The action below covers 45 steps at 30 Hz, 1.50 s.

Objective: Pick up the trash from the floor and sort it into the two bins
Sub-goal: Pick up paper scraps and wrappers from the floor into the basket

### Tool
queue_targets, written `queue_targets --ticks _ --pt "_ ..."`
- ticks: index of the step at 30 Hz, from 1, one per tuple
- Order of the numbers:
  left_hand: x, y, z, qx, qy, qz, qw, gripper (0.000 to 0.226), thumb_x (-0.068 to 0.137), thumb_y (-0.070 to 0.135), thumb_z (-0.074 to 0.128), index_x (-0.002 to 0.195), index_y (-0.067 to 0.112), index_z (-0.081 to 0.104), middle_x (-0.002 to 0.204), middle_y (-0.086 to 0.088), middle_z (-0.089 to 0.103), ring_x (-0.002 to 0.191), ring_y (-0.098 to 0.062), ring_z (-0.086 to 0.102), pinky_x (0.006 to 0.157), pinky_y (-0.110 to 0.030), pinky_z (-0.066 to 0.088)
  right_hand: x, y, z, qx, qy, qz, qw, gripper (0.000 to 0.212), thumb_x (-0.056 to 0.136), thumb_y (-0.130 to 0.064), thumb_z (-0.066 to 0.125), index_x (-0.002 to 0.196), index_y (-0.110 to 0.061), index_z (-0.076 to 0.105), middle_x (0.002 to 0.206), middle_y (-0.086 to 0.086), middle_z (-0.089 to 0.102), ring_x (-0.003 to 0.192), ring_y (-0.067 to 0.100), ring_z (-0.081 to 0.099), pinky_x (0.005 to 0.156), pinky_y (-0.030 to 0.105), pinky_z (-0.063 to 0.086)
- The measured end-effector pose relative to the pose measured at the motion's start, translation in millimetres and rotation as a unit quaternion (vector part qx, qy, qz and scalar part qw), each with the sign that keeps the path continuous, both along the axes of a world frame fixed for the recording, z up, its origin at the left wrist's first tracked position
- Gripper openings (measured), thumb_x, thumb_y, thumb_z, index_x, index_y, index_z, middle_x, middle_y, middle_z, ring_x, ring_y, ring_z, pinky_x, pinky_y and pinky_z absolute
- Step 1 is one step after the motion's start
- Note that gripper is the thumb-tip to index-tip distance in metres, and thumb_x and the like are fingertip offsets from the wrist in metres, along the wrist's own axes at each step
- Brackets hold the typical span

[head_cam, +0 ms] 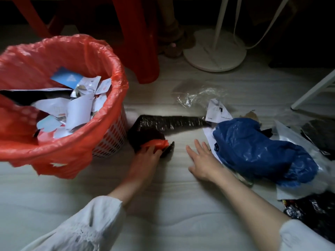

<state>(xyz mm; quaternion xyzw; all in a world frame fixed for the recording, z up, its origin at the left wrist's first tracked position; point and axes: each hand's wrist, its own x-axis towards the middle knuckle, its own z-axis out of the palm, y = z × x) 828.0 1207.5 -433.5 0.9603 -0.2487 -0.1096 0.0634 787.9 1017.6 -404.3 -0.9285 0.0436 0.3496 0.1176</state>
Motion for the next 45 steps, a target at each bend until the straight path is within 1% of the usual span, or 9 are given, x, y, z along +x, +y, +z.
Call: queue_targets --ticks 7,12,14,17,20,24,31,40,45 --pt "-49 43 14 -0.155 0.118 -0.055 0.979 0.044 0.091 0.011 0.046 0.133 0.021 0.042 0.137 0.000 0.046 0.125 -0.017 0.046 0.100 -0.025 0.036 -38 28 30 -0.027 -0.135 -0.044 0.989 0.032 0.097 -0.027 0.040 0.120 -0.011 0.052 0.130 0.010 0.050 0.120 0.027 0.047 0.093 0.037 0.042" --pt "-61 56 16 -0.113 0.192 -0.073 0.972 0.061 0.093 0.016 0.045 0.147 0.018 0.017 0.148 -0.005 0.031 0.133 -0.024 0.037 0.108 -0.022 0.026 -36 35 36 -0.041 -0.231 -0.006 0.972 0.040 0.094 -0.025 0.045 0.133 -0.016 0.037 0.133 0.005 0.042 0.123 0.024 0.038 0.098 0.036 0.035" --pt "-67 59 10 -0.118 0.172 -0.110 0.972 0.043 0.097 0.017 0.036 0.137 0.033 0.040 0.142 0.003 0.043 0.133 -0.022 0.039 0.112 -0.034 0.027 -32 39 31 -0.024 -0.174 0.012 0.984 0.060 0.094 -0.030 0.047 0.146 -0.019 0.019 0.150 0.004 0.024 0.138 0.025 0.021 0.106 0.041 0.027" --pt "-70 60 7 -0.011 0.119 -0.055 0.991 0.040 0.093 0.011 0.039 0.130 0.021 0.051 0.127 -0.006 0.049 0.116 -0.030 0.049 0.095 -0.038 0.045 -33 47 16 -0.020 -0.092 0.013 0.995 0.068 0.095 -0.037 0.046 0.149 -0.021 0.008 0.158 0.000 0.002 0.145 0.025 0.004 0.111 0.047 0.023" --pt "-69 59 16 0.051 0.026 -0.067 0.996 0.032 0.074 0.022 0.045 0.092 0.019 0.071 0.095 -0.009 0.058 0.085 -0.030 0.054 0.062 -0.033 0.052 -44 60 1 -0.061 -0.111 0.015 0.992 0.059 0.092 -0.034 0.052 0.142 -0.016 0.028 0.149 0.008 0.024 0.135 0.029 0.025 0.100 0.045 0.035" --pt "-69 59 17 0.079 -0.039 -0.103 0.991 0.033 0.069 0.026 0.035 0.066 0.018 0.068 0.109 -0.016 0.066 0.103 -0.037 0.062 0.078 -0.048 0.053 -57 70 -8 -0.072 -0.198 -0.002 0.978 0.029 0.084 -0.012 0.063 0.112 -0.007 0.057 0.112 0.011 0.052 0.104 0.032 0.052 0.077 0.041 0.047" --pt "-80 63 35 0.000 -0.049 -0.142 0.989 0.027 0.069 0.016 0.037 0.076 0.017 0.063 0.067 0.000 0.060 0.057 -0.018 0.062 0.035 -0.019 0.034 -68 49 14 0.049 -0.212 -0.078 0.973 0.029 0.094 -0.017 0.045 0.116 -0.014 0.064 0.110 0.008 0.062 0.107 0.026 0.051 0.087 0.033 0.040" --pt "-38 10 128 -0.246 -0.162 -0.105 0.950 0.023 0.081 0.017 0.038 0.098 0.012 0.052 0.131 -0.009 0.044 0.110 -0.025 0.051 0.069 -0.037 0.056 -40 24 118 0.166 -0.395 -0.206 0.880 0.024 0.088 -0.017 0.059 0.109 -0.023 0.070 0.102 0.009 0.069 0.102 0.023 0.057 0.090 0.032 0.041" --pt "-3 -1 186 -0.242 -0.288 -0.153 0.914 0.020 0.081 0.010 0.044 0.089 0.005 0.062 0.122 -0.010 0.061 0.116 -0.025 0.047 0.090 -0.039 0.046 -29 38 182 0.258 -0.500 -0.231 0.794 0.022 0.085 -0.008 0.062 0.103 -0.015 0.073 0.098 0.003 0.072 0.097 0.019 0.059 0.089 0.035 0.047"
